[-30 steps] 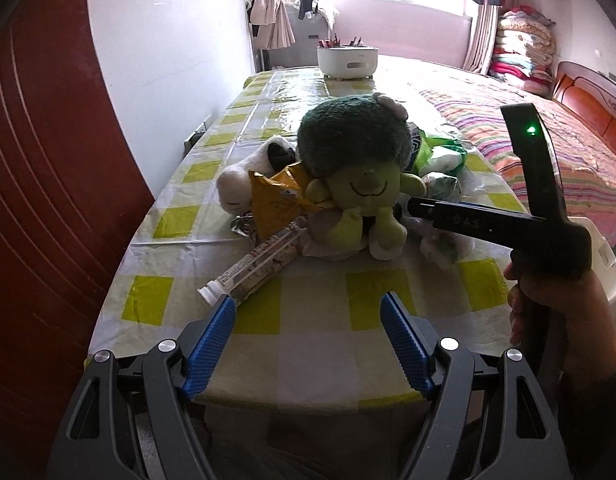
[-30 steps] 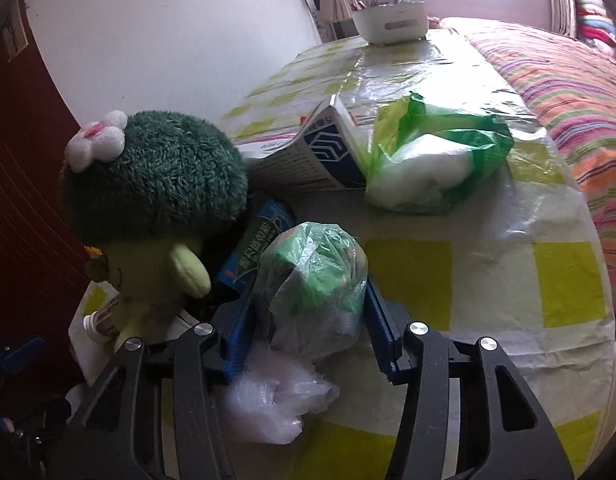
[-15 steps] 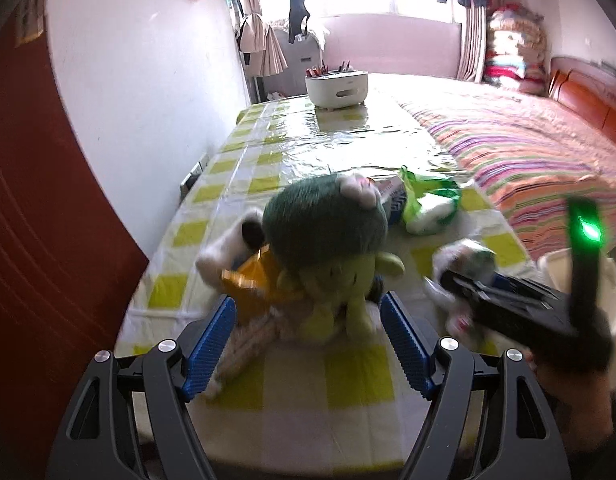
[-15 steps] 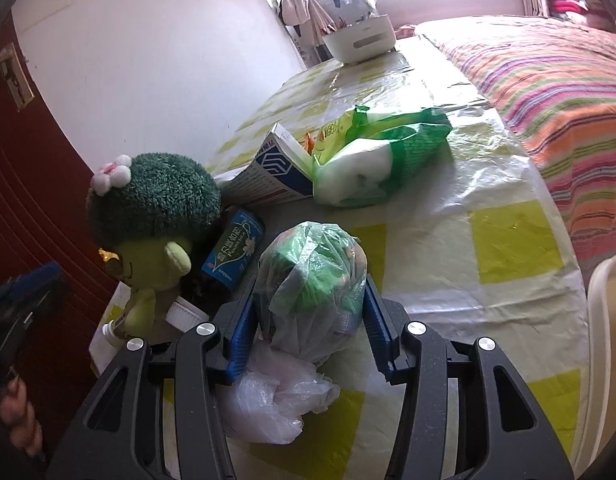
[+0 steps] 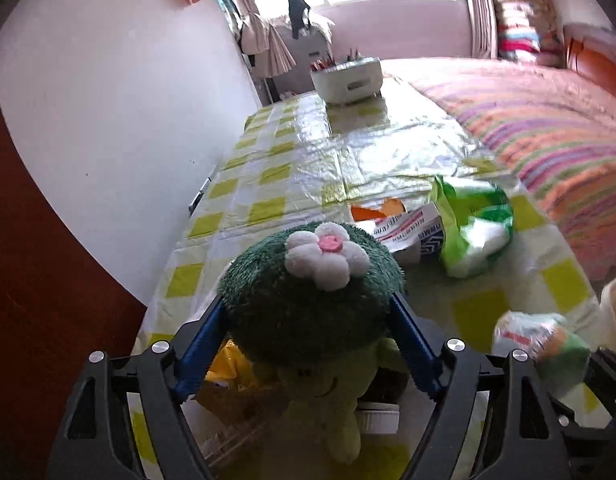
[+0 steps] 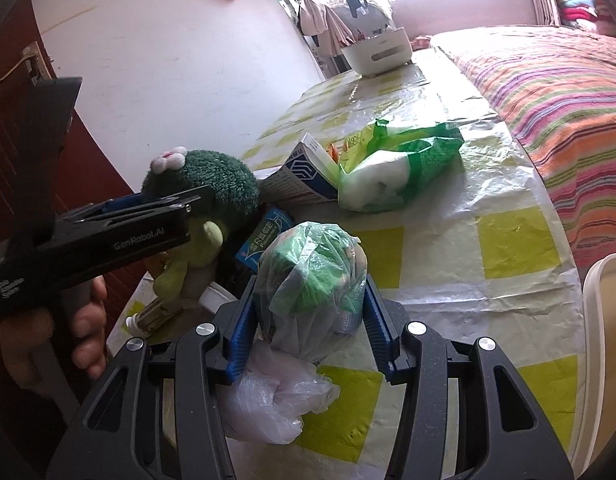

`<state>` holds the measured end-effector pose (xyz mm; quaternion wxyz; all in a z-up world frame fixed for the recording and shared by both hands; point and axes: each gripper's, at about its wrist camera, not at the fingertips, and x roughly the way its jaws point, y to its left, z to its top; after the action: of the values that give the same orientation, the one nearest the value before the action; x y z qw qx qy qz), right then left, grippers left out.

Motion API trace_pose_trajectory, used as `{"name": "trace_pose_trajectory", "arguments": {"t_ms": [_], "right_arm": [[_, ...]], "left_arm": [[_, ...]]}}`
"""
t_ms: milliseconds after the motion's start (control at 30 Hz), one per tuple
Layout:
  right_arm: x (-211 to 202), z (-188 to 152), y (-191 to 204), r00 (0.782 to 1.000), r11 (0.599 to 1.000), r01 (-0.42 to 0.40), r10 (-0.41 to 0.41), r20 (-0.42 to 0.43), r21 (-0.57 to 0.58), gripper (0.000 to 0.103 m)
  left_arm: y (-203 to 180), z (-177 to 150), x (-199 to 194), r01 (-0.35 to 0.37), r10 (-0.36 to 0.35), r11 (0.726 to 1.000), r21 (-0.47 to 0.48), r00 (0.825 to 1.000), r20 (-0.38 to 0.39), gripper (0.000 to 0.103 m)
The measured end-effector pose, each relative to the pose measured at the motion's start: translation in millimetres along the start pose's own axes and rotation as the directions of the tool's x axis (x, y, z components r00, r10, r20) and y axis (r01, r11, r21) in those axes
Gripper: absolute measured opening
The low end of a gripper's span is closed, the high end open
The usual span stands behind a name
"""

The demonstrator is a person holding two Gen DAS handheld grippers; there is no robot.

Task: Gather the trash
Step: 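Close the left tool on the green plush broccoli toy and lift it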

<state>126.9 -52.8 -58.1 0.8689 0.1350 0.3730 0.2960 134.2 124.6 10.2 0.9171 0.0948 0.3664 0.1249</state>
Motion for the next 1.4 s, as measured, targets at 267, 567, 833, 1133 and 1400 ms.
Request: {"name": "trace_pose_trajectory", "arguments": {"t_ms": [267, 567, 833, 1133, 1400], "right_arm": [[-15, 2, -2, 0.997, 1.0, 0.019, -0.019, 0.069, 0.007, 0.048], [-40, -1, 0, 0.985, 0.997, 0.083, -0.08, 0.151, -0.01, 0.048], [-61, -11, -15, 0.971, 0.987, 0.156, -0.158, 0.182, 0.027, 0.048], [-73, -12, -24, 0.961, 0.983, 0.175, -0.184, 0.208, 0.061, 0.049], [-83, -13, -23, 0.953, 0.981, 0.182, -0.193, 0.233, 0.067, 0.049]], "left_arm": [[29, -16, -35, 0.134, -0.12, 0.982, -0.134, 0.987, 0.106, 0.057], [22, -23, -75, 0.172, -0.152, 0.979, -0.106, 0.973, 0.175, 0.057], [7, -30, -87, 0.22, -0.205, 0.973, -0.075, 0.964, 0.168, 0.058], [3, -35, -93, 0.249, -0.235, 0.966, -0.07, 0.959, 0.159, 0.058], [-4, -35, -102, 0.269, -0.258, 0.962, -0.049, 0.953, 0.162, 0.058]]}}
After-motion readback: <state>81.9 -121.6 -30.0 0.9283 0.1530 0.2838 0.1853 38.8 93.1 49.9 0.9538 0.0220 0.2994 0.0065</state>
